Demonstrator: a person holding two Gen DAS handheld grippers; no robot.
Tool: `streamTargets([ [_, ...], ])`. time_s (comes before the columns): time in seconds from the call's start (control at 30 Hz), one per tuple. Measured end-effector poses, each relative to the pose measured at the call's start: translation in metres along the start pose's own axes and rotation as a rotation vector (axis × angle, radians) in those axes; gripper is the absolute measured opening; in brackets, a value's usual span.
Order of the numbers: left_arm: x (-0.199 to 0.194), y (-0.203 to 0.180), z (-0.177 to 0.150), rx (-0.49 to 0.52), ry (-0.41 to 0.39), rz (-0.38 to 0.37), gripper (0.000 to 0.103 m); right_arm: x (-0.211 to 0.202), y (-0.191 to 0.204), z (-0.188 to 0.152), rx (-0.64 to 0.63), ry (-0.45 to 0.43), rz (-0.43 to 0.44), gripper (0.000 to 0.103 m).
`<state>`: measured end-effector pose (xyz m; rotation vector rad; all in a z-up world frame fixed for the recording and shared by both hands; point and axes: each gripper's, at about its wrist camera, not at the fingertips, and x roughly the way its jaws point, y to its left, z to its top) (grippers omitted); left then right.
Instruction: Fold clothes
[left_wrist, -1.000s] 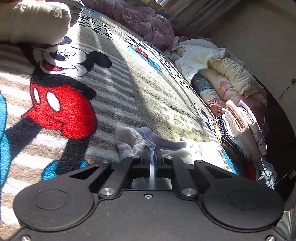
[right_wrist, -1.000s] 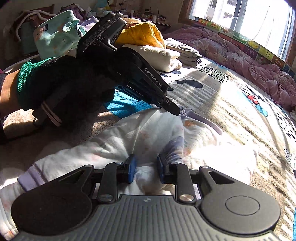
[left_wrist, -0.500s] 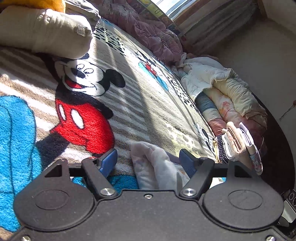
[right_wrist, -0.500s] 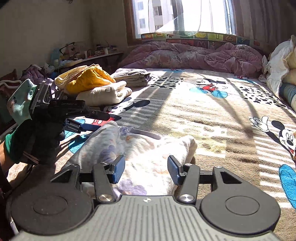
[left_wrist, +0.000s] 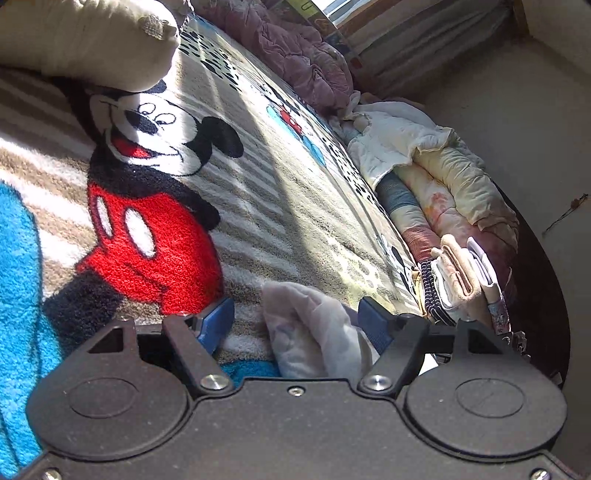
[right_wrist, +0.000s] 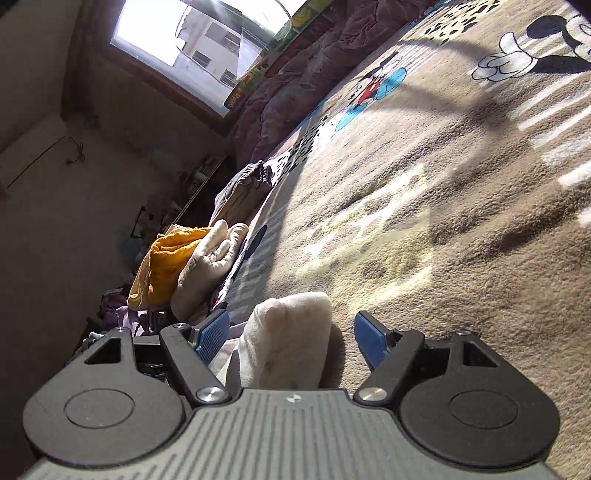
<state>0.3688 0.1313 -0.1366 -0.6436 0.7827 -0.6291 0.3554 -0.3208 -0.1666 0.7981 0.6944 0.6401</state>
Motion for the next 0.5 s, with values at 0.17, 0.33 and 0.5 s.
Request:
streamTargets([
  [0.17,0.01,-0.005,0.001,0.057,0.031,0.002,0.074,0.024,0.008,0.01,-0.081,0.124,0.035,0.079],
  [0.33,0.011,-0.007,0.001,0.065,0.035,0.005,0.068,0.038,0.016,0.006,-0.115,0.167,0.004,0.047],
  [0.5,0.014,-0.01,-0.002,0.072,0.04,-0.009,0.037,0.031,0.027,0.001,-0.175,0.138,-0.027,0.038],
])
